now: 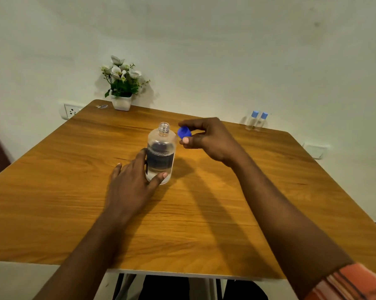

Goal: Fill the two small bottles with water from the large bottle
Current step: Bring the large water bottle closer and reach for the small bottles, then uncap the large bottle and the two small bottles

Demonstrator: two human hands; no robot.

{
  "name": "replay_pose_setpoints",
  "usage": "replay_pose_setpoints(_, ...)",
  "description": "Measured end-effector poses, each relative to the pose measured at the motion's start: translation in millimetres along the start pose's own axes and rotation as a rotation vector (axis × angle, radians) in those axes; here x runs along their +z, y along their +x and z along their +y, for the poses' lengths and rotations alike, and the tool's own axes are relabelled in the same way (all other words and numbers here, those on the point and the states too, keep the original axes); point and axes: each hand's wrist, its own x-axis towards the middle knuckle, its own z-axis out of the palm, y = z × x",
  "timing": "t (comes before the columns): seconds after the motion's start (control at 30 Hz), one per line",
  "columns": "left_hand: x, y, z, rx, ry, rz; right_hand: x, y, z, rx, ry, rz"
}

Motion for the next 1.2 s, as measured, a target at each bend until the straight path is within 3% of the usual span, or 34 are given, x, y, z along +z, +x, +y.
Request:
replay_pose_setpoints(0.1, 0, -1, 0, 0.003, 0.002, 0.003, 17, -14, 32, 0.070, 0.076, 0.146)
replay_pose_setpoints(0.2, 0, -1, 0, 0.006, 0.011, 0.003, 39, -26, 62, 0.178, 0.135, 0.190)
replay_pose_setpoints(0.87, -3, -7, 3, -0.008, 0.038, -0.003, 73, -46, 81, 0.193, -0.114, 0.187)
replay_pose_setpoints(1.2, -14, -54, 19, -0.242, -0.130, 0.152, 55, -63, 87, 0.240, -0.047, 0.171)
